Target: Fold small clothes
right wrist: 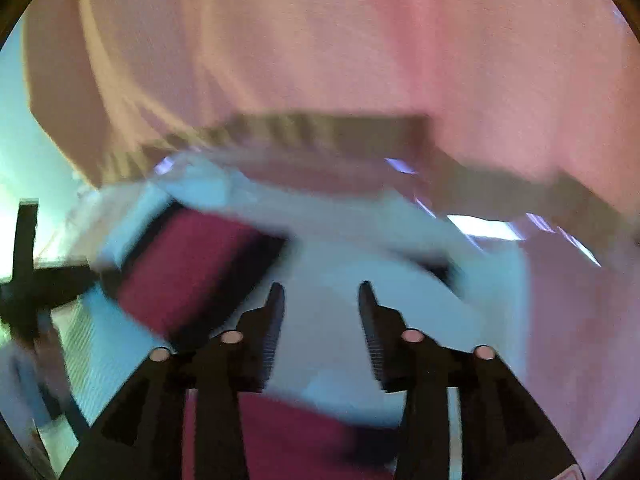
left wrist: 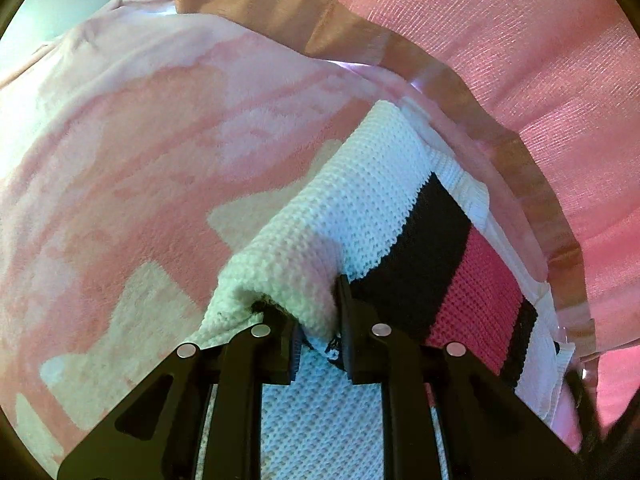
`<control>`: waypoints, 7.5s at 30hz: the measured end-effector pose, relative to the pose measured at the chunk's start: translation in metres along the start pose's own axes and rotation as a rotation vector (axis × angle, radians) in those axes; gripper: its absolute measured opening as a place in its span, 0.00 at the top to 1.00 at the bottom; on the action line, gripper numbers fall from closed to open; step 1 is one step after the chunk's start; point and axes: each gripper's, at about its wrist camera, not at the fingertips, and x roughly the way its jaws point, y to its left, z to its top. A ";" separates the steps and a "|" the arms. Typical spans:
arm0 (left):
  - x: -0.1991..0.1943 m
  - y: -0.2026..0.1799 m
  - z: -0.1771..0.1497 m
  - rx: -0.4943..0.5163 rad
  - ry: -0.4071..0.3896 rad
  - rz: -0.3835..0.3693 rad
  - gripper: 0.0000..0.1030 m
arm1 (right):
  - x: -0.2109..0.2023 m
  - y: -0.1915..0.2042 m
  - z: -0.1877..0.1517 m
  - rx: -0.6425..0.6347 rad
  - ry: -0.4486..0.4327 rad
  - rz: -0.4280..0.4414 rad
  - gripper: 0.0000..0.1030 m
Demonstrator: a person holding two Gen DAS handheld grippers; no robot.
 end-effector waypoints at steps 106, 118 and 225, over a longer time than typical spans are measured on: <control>-0.204 0.131 -0.314 0.282 0.195 -0.168 0.97 | -0.261 -0.019 -0.349 0.322 0.104 0.156 0.94; -0.385 0.122 -0.306 0.324 -0.032 -0.435 0.98 | -0.409 -0.010 -0.367 0.211 -0.075 0.207 0.94; -0.094 -0.067 -0.140 0.595 -0.042 0.081 0.41 | -0.117 -0.038 -0.114 0.145 -0.007 -0.120 0.86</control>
